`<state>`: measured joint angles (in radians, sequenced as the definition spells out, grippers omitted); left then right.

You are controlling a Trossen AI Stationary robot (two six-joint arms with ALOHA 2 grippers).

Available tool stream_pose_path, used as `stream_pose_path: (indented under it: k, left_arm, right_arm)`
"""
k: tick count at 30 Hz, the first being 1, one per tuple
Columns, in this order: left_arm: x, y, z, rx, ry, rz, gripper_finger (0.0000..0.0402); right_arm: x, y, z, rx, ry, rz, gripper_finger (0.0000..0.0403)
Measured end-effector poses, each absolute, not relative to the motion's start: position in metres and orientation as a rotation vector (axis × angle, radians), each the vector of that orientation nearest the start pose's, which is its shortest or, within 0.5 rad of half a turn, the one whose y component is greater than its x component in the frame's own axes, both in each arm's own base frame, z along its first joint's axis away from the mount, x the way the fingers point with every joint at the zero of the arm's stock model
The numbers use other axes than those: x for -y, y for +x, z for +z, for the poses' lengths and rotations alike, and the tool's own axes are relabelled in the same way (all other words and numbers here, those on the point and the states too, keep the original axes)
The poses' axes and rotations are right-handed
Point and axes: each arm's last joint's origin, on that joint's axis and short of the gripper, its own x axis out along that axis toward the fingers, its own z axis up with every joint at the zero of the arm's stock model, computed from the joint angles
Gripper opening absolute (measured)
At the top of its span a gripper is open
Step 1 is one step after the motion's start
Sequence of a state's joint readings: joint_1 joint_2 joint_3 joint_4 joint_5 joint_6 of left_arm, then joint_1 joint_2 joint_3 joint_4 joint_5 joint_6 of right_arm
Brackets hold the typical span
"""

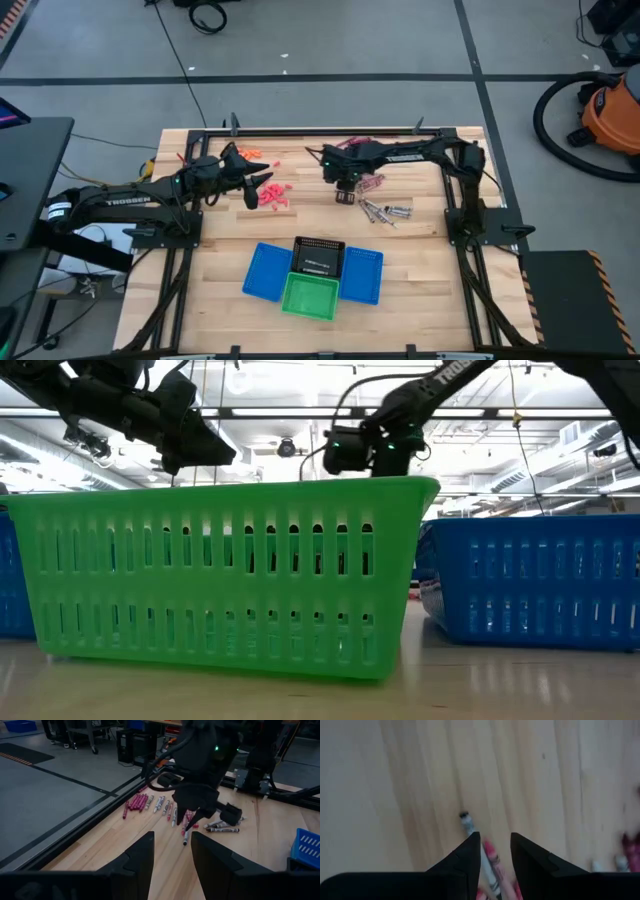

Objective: Sort crayons
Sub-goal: Put the black crayon into the black bin

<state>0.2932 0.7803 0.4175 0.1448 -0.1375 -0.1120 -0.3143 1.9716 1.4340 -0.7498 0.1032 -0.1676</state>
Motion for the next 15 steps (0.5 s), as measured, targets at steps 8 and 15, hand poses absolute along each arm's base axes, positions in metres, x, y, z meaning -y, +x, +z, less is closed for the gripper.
stream_pose_path:
  k: [8, 15]
  left_arm:
    - [-0.055, 0.168, 0.238, -0.195, -0.127, 0.441, 0.0141]
    - [-0.055, 0.168, 0.238, -0.195, -0.127, 0.441, 0.0141]
  right_arm:
    - [0.124, 0.385, 0.166, -1.413, -0.098, -0.140, 0.0114]
    - [0.120, 0.388, 0.162, -1.410, -0.117, -0.097, 0.0114]
